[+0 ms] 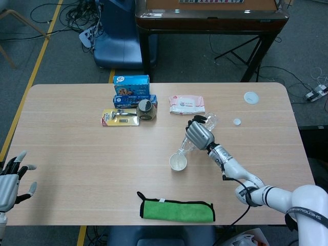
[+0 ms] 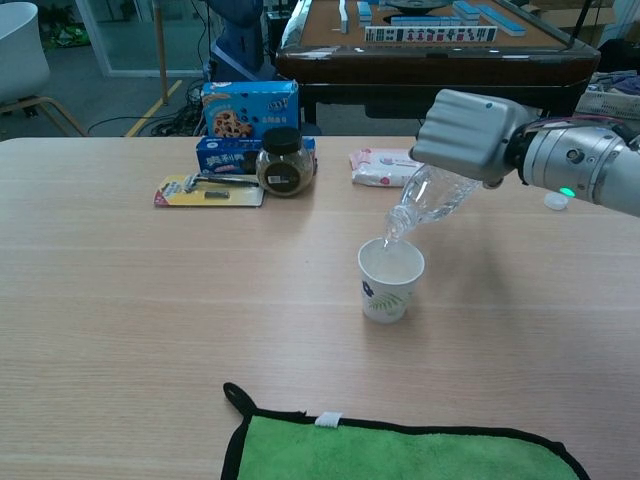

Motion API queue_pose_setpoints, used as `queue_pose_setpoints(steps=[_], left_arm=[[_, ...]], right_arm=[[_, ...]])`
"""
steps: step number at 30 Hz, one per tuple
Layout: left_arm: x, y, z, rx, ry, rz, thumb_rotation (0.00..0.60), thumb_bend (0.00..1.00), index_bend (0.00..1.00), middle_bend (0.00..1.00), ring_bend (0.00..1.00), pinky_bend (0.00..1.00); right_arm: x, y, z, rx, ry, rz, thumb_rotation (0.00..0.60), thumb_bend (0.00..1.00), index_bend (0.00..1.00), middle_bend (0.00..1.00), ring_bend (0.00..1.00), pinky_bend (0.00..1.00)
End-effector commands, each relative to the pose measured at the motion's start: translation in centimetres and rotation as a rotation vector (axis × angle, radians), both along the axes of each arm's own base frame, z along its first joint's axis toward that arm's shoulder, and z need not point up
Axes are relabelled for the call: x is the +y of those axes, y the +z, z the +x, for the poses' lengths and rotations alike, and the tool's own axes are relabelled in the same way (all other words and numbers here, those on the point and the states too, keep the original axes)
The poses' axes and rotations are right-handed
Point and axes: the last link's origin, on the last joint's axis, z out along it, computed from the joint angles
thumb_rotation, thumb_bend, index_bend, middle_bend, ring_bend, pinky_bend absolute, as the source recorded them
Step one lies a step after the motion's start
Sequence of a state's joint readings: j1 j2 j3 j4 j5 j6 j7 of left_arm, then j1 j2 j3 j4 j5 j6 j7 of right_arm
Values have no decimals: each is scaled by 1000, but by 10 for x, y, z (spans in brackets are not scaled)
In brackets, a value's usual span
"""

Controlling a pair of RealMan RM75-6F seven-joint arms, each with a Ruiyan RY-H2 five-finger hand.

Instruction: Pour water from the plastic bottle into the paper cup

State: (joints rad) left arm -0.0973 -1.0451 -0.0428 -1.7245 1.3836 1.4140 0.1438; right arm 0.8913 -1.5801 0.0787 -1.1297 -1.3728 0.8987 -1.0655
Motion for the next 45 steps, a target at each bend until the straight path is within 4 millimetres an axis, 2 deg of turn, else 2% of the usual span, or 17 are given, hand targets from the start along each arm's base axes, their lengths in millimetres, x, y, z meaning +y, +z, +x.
queue_pose_setpoints(steps=[1,15,18,40,45], left_arm=[[0,0,0,1,0,0,600,335,331,31,75,316],[0,0,-1,4,7,-4,600,335,331,31,75,316],[0,-1,-1,4,8,-5,600,335,331,31,75,316],[-2,-4,-1,16,9,-16,600,336,331,31,75,316],[-2,-6,0,20,8,-24,600,335,331,31,75,317]], right_arm=[[0,0,-2,-10,-10,2,600,9,650,645,547,546],[7,-4,-27,-288,-234,56,600,9,649,645,547,546],[9,-5,-34,-426,-329,90,600,9,650,645,547,546],[19,10,-64,-1174,-628,220,600,9,649,644,545,546],[22,12,-77,-1276,-684,245,600,9,650,641,545,546]])
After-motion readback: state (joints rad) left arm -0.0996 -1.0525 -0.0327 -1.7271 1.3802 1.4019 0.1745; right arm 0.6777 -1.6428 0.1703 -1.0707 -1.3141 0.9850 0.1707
